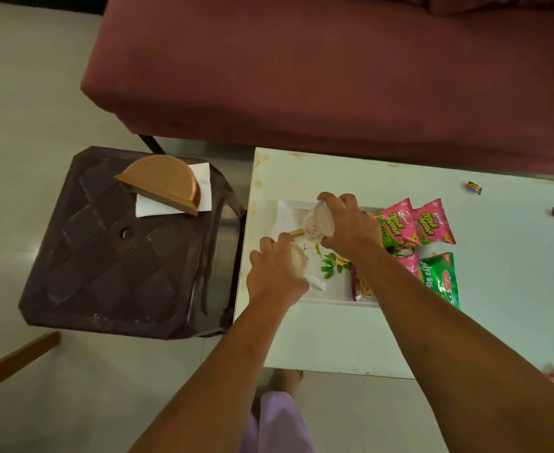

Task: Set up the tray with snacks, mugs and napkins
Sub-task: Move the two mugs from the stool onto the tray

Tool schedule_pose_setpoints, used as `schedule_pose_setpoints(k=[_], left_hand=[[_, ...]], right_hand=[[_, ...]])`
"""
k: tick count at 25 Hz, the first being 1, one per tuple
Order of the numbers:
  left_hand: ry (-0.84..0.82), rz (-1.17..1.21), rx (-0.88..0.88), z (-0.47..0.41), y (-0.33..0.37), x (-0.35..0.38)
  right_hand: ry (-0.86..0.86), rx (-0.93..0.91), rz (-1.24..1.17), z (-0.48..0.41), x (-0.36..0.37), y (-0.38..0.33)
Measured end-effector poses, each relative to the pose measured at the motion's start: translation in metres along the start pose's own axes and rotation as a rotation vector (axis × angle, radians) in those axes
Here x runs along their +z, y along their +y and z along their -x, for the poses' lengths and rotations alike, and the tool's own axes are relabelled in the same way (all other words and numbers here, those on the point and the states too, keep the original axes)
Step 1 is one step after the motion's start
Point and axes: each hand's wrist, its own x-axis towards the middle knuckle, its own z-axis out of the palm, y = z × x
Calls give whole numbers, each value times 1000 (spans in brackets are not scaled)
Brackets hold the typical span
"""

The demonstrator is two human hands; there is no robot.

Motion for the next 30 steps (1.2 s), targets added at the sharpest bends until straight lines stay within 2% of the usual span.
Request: schedule_pose_setpoints(k=[10, 21, 30], left_hand=[[-15, -46, 25, -28, 12, 65], [-63, -15, -30, -42, 14, 88], [-23, -15, -36, -45, 27, 100]], right_hand=[[-53, -34, 17, -35, 58, 24], [17, -107, 60, -54, 57, 21], [101, -141, 47, -50, 66, 28]])
